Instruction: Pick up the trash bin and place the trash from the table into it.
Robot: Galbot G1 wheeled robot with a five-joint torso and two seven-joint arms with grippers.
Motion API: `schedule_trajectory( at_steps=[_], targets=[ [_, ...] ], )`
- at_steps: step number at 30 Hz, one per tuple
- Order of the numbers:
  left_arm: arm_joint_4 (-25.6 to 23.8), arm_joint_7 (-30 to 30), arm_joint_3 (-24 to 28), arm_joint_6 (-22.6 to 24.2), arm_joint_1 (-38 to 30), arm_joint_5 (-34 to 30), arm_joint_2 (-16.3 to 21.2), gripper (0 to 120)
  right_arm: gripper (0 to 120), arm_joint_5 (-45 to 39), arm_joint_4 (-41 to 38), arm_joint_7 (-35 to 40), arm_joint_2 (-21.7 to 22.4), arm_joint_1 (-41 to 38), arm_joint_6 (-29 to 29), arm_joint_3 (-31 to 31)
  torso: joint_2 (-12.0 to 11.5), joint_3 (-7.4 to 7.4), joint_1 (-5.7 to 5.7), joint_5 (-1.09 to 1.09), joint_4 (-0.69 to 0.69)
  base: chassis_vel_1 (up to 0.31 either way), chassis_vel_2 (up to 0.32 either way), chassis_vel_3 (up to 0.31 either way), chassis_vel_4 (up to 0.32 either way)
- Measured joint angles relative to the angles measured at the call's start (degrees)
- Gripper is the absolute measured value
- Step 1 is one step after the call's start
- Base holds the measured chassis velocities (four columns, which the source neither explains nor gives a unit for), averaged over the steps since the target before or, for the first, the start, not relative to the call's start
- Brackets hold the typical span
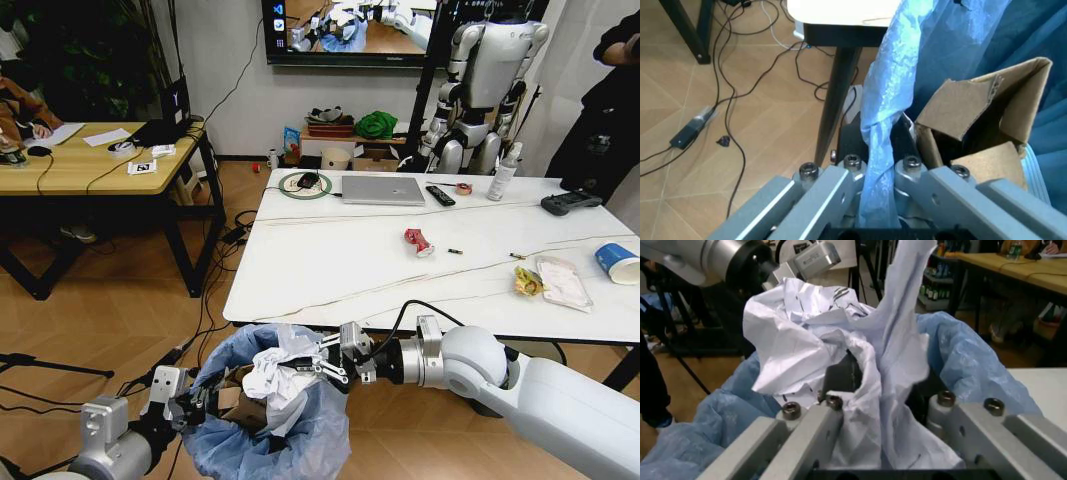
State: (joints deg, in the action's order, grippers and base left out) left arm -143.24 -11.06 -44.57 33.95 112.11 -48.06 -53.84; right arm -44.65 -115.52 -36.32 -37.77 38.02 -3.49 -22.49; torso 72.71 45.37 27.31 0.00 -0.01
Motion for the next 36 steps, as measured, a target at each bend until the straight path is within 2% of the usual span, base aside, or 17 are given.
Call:
schedule_trajectory(
  at_steps=[3,4,7,10,13,17,19,21,22,30,36],
  targets=[
    [0.00,-0.05,0.03,0.03,-0.01,-0.10,-0.01,0,30,0.16,0.12,0.03,-0.13,-0.07,-0.06,-0.02,0.00,0.00,0.00,0.00,0.00,0.000,0.000,0.000,0.000],
    [0.00,-0.05,0.03,0.03,-0.01,-0.10,-0.01,0,30,0.16,0.12,0.03,-0.13,-0.07,-0.06,-0.02,0.00,0.00,0.00,0.00,0.00,0.000,0.000,0.000,0.000],
    [0.00,-0.08,0.29,0.06,-0.09,-0.10,-0.03,0,47,0.12,0.12,0.19,-0.41,0.02,-0.08,-0.17,0.00,0.00,0.00,0.00,0.00,0.000,0.000,0.000,0.000],
    [0.00,-0.11,0.30,0.08,-0.16,-0.12,-0.02,0,54,0.07,0.12,0.29,-0.56,0.12,-0.08,-0.24,0.00,0.00,0.00,0.00,0.00,0.000,0.000,0.000,0.000],
    [0.00,-0.16,0.41,0.09,-0.21,-0.26,-0.05,0,68,-0.18,0.21,0.65,-1.00,0.07,-0.08,-0.55,0.00,0.00,0.00,0.00,0.00,0.000,0.000,0.000,0.000],
    [0.00,-0.22,0.59,0.13,-0.17,-0.53,-0.21,0,79,-0.51,0.31,1.01,-1.42,-0.14,-0.09,-0.83,0.00,0.00,0.00,0.00,0.00,0.000,0.000,0.000,0.000],
    [0.00,-0.29,0.73,0.13,-0.09,-0.58,-0.30,0,90,-0.86,0.31,1.31,-1.63,-0.30,-0.11,-1.02,0.00,0.00,0.00,0.00,0.00,0.000,0.000,0.000,0.000],
    [0.00,-0.31,0.79,0.13,-0.09,-0.61,-0.37,0,91,-0.99,0.31,1.38,-1.72,-0.32,-0.11,-1.08,0.00,0.00,0.00,0.00,0.00,0.000,0.000,0.000,0.000],
    [0.00,-0.34,0.90,0.13,-0.10,-0.61,-0.44,0,97,-1.18,0.31,1.51,-1.86,-0.32,-0.11,-1.15,0.00,0.00,0.00,0.00,0.00,0.000,0.000,0.000,0.000],
    [0.00,-0.54,1.38,0.15,-0.03,-0.56,-0.68,0,100,-1.84,0.26,2.67,-2.51,-0.03,-0.07,-1.08,0.00,0.00,-0.01,0.00,0.01,0.000,0.000,0.000,0.000],
    [0.00,-0.53,1.40,0.16,0.02,-0.33,-0.50,0,100,-3.65,-0.89,4.76,-2.92,1.65,0.01,3.38,0.00,0.00,-0.01,0.00,0.01,0.000,0.000,0.000,0.000]
  ],
)
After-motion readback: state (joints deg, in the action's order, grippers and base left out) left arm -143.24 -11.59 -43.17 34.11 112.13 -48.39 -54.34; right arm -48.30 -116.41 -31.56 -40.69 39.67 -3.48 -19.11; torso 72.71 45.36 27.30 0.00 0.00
